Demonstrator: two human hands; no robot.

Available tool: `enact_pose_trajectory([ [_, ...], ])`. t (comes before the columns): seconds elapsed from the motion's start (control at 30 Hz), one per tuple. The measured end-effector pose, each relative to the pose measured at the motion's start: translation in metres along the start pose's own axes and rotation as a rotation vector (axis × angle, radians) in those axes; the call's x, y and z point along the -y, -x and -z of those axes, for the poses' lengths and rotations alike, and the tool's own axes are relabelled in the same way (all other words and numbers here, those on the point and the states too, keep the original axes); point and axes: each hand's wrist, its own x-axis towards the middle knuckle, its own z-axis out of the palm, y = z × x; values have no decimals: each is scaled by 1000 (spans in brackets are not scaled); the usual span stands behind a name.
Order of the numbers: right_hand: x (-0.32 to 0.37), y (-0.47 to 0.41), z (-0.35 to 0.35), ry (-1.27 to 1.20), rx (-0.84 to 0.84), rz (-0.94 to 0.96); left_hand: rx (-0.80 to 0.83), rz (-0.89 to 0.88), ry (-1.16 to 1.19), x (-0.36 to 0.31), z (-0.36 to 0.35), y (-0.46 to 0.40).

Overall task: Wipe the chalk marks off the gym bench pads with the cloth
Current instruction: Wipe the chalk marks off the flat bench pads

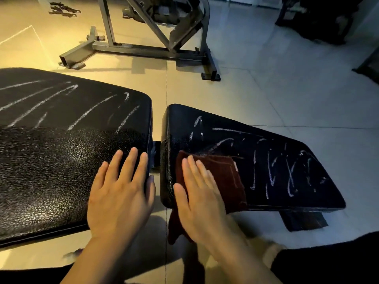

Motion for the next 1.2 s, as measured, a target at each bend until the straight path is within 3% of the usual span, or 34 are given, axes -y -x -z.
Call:
enact_pose_trajectory([
  [0.07,5,3,-3,16,0,53,-1,-7,-17,0,0,0],
  [0.27,1,-79,5,56,-22,-88,23,-22,-40,1,2,0],
  [0.5,-2,-6,0,13,-24,22,-40,-3,-21,0,-1,0],
  [0.7,-3,-101,7,5,10,-89,-4,-13,-47,1,0,1],
  [0.97,1,13,-11,-22,-13,-47,-41,-2,-28,-1,-3,0],
  [1.1,1,-19,-8,-1,-26,-44,-61,3,-16,0,-4,1],
  [1.2,-5,-57,1,17,55,-56,-30,-16,-29,0,-2,1],
])
